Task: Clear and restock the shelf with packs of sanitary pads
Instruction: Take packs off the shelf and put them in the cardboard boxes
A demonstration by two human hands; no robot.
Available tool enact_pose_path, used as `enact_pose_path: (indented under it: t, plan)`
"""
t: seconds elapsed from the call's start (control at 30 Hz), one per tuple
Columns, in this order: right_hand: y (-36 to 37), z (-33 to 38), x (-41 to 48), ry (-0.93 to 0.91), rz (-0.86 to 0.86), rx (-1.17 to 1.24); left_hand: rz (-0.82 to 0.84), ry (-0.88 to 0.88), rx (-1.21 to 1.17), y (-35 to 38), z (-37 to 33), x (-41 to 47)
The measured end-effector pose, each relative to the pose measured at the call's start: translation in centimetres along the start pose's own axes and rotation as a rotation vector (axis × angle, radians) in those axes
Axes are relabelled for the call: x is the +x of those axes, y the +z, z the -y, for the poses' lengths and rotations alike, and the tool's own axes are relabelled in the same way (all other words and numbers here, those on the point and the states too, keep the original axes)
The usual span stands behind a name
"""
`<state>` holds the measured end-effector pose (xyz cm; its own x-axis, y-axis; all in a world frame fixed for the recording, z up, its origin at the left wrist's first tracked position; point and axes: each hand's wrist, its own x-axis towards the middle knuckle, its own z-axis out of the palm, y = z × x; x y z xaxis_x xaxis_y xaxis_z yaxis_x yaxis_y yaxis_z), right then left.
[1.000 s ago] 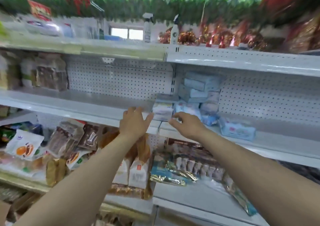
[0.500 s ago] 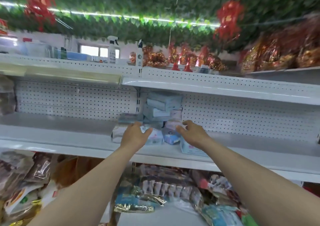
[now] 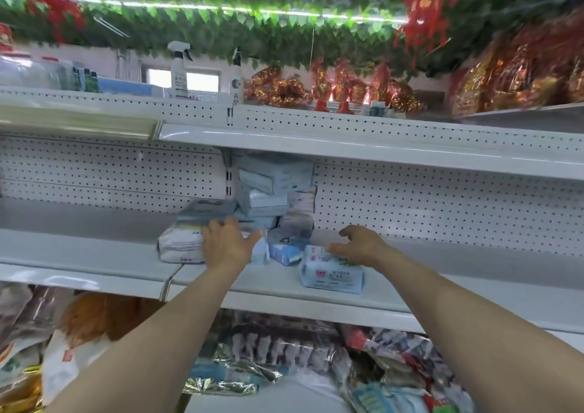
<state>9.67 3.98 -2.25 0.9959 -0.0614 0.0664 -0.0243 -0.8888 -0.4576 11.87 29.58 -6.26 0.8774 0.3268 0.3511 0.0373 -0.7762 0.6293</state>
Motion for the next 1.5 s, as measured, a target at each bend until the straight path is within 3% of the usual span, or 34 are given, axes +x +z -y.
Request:
enact_pose_path:
  t: [0.13, 0.27, 0.47, 0.67, 0.9, 1.17, 1.5]
  plan:
    - [0.7, -1.0, 2.0, 0.013, 0.113, -0.091, -0.142, -0.072, 0.012, 0.8, 1.6, 0.5]
    - [1.2, -1.5, 3.4, 0.078, 0.208, -0.056, -0.141, -0.094, -0.057, 1.3, 1.3, 0.7]
    - [1.7, -2.2, 4.1, 0.151, 0.208, 0.040, -0.100, -0.144, -0.074, 2.2, 1.7, 0.7]
    - [2.1, -2.3, 1.8, 0.185, 0.147, 0.129, 0.040, -0.128, -0.162, 1.7, 2.7, 0.8]
    - [2.5, -1.9, -1.4, 0.216, 0.067, 0.158, 0.004, -0.017, -0.360, 1.8, 2.6, -1.5]
    - [5.5, -3.8, -8.8, 0.275, -0.150, 0.408, 0.094, 0.002, -0.531, -0.2, 1.7, -8.3]
    - [8.8, -10.0, -21.5, 0.486, -0.227, 0.812, 0.317, -0.114, -0.782, 3.5, 2.8, -19.0]
